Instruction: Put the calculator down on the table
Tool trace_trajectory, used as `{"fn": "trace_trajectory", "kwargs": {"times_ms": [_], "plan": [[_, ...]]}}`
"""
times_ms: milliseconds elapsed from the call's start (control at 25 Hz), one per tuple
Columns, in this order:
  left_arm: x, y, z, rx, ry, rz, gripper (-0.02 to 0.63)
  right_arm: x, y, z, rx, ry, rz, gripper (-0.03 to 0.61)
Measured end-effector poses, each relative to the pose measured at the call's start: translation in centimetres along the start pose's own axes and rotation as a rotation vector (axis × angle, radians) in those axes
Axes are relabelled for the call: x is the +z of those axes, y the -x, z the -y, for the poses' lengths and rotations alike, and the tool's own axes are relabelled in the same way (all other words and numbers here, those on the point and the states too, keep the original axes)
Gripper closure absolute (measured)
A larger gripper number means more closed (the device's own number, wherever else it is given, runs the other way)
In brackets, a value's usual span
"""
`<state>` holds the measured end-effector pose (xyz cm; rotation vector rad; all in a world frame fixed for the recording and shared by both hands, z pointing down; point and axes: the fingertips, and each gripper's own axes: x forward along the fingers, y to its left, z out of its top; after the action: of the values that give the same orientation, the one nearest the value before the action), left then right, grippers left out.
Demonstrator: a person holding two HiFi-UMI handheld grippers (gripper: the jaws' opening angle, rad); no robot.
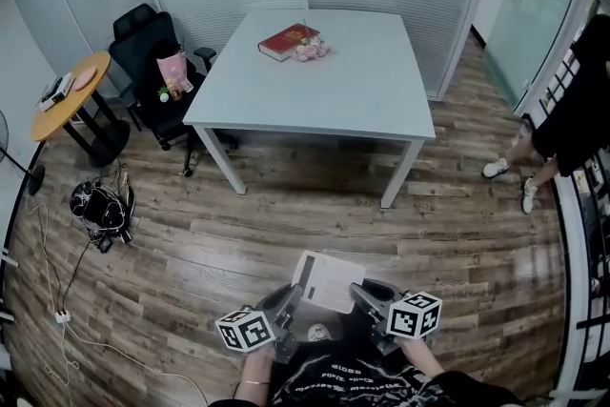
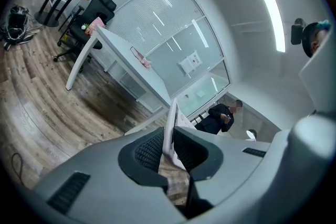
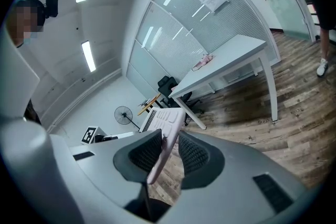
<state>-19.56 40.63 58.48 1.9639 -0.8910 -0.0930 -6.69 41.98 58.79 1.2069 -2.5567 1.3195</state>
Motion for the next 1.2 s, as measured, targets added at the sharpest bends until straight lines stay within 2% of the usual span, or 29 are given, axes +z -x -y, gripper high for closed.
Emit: {"fn": "trace_trajectory", "kwargs": {"times_ms": [160, 400, 880, 1200], "plan": [[1.1, -1.9, -0.5, 0.042, -0.021, -0.002, 0.546, 1.7, -1.6, 1.8, 0.021, -0.011, -0.012, 0.468], [5.0, -5.3, -1.7, 0.108, -0.023, 0.045, 0.545, 5.9, -5.1, 4.1, 0.055, 0.016, -0.063, 0.466], [11.9, -14.4, -2.6, 0.182, 0.019, 0.142, 0.545, 16.2, -10.5, 10.0, 0.139, 0.063, -0.142, 0.466], [15.0, -19.9, -2.5, 0.216, 0.059, 0.204, 0.541, 22.2, -12.4, 13.5, 0.167, 0.116, -0.178, 0.465]]}}
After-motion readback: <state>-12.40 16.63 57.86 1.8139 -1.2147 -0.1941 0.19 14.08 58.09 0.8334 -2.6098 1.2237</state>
